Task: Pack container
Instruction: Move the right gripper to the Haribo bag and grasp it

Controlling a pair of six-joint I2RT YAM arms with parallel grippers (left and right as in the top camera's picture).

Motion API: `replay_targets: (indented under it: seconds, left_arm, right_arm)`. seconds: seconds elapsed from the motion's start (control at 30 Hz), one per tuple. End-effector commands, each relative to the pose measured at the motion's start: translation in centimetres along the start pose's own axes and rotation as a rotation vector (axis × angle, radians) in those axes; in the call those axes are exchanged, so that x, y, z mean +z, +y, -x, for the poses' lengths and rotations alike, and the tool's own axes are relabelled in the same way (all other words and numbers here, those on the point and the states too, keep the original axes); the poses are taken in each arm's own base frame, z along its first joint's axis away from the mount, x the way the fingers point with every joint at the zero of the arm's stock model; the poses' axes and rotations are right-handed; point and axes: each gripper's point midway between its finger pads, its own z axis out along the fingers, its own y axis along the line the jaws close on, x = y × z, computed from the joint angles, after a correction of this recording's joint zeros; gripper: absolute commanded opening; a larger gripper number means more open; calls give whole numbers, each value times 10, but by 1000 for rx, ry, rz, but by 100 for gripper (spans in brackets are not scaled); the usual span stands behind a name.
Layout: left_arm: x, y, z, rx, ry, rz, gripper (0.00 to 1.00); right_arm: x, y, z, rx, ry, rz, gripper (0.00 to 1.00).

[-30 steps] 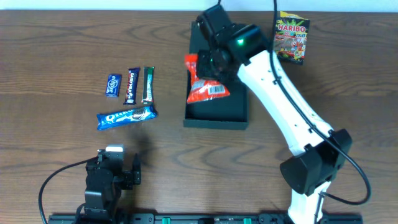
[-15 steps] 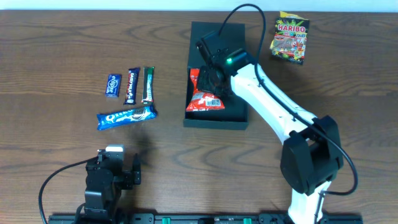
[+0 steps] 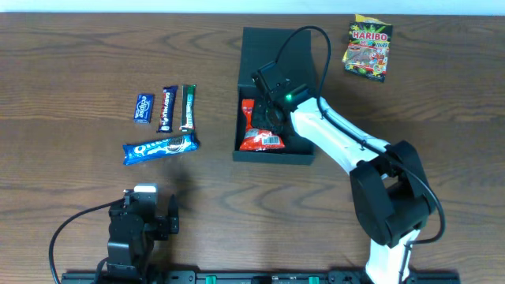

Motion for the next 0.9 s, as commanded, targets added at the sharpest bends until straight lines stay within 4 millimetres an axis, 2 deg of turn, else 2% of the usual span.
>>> replay_targets:
  seconds: [0.0, 0.3, 0.47, 0.67, 0.7, 0.73, 0.77, 0.87]
  left_arm:
    - [1, 1, -7, 16, 21, 6, 96]
    - [1, 1, -7, 16, 22, 7, 95]
    - [1, 1, -7, 16, 21, 6, 95]
    - [1, 1, -7, 16, 22, 6, 95]
    - [1, 1, -7, 16, 21, 6, 96]
    - [1, 1, -7, 16, 21, 6, 95]
    - [1, 1, -7, 16, 21, 6, 95]
    - [1, 1, -7, 16, 22, 6, 95]
  right_arm:
    - [1, 3, -2, -18, -12, 12, 2]
    - [9, 6, -11, -22, 7, 45, 1]
    - [8, 16, -14, -28, 19, 90, 1]
    - [11, 18, -17, -24, 27, 88, 1]
    - [13, 18, -19, -26, 30, 87, 5]
    - [14, 18, -20, -26, 36, 87, 25]
    - [14, 19, -21, -27, 39, 89, 39]
    - [11, 22, -20, -34, 41, 111, 67]
